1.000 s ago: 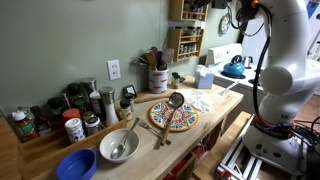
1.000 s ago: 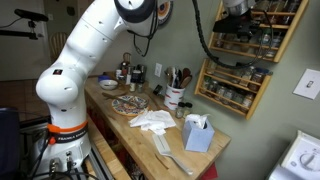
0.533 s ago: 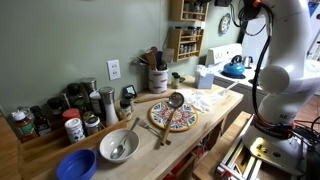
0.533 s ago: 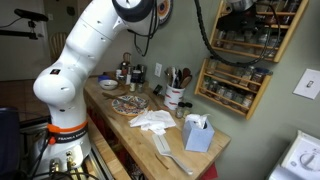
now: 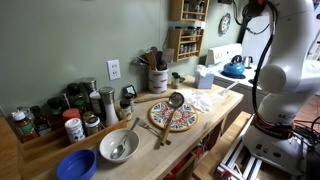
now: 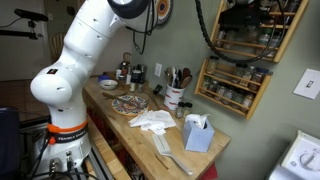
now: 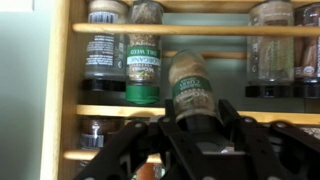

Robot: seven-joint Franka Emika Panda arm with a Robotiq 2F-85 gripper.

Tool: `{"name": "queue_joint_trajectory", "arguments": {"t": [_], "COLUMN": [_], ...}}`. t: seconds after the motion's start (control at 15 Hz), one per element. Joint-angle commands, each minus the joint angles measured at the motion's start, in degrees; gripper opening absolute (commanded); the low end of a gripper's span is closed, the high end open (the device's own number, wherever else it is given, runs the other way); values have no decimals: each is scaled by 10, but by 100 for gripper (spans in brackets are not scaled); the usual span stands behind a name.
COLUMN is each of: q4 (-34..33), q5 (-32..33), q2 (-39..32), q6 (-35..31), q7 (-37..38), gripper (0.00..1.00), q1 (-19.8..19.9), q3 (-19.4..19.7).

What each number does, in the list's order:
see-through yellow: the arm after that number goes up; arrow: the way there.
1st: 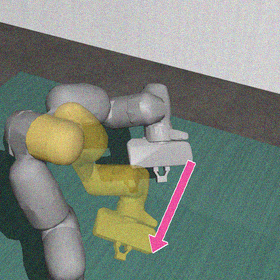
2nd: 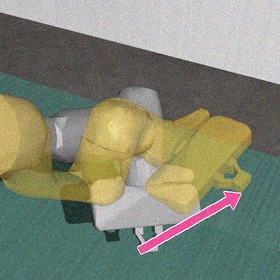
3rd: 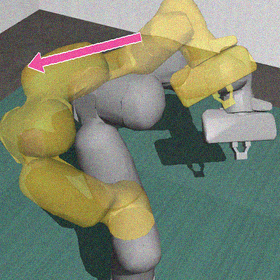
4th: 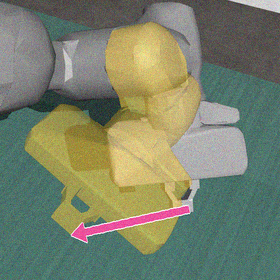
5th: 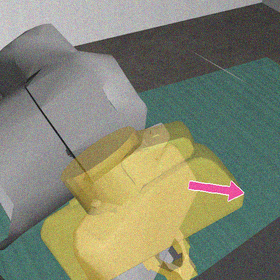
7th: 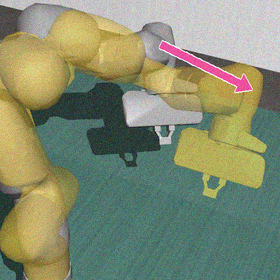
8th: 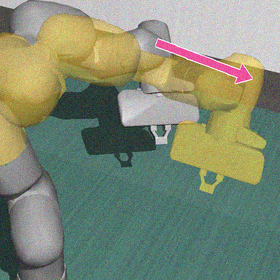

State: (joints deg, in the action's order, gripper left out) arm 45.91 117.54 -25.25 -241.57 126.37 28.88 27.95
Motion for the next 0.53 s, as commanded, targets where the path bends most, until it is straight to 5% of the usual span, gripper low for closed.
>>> {"name": "queue_joint_trajectory", "arguments": {"t": [0.0,0.47], "q4": [59,127], "q5": [-16,-17], "q2": [34,83], "q6": [-6,-6], "q7": [-32,-50], "gripper": [21,21], "q1": [9,16], "q3": [-22,-28]}}
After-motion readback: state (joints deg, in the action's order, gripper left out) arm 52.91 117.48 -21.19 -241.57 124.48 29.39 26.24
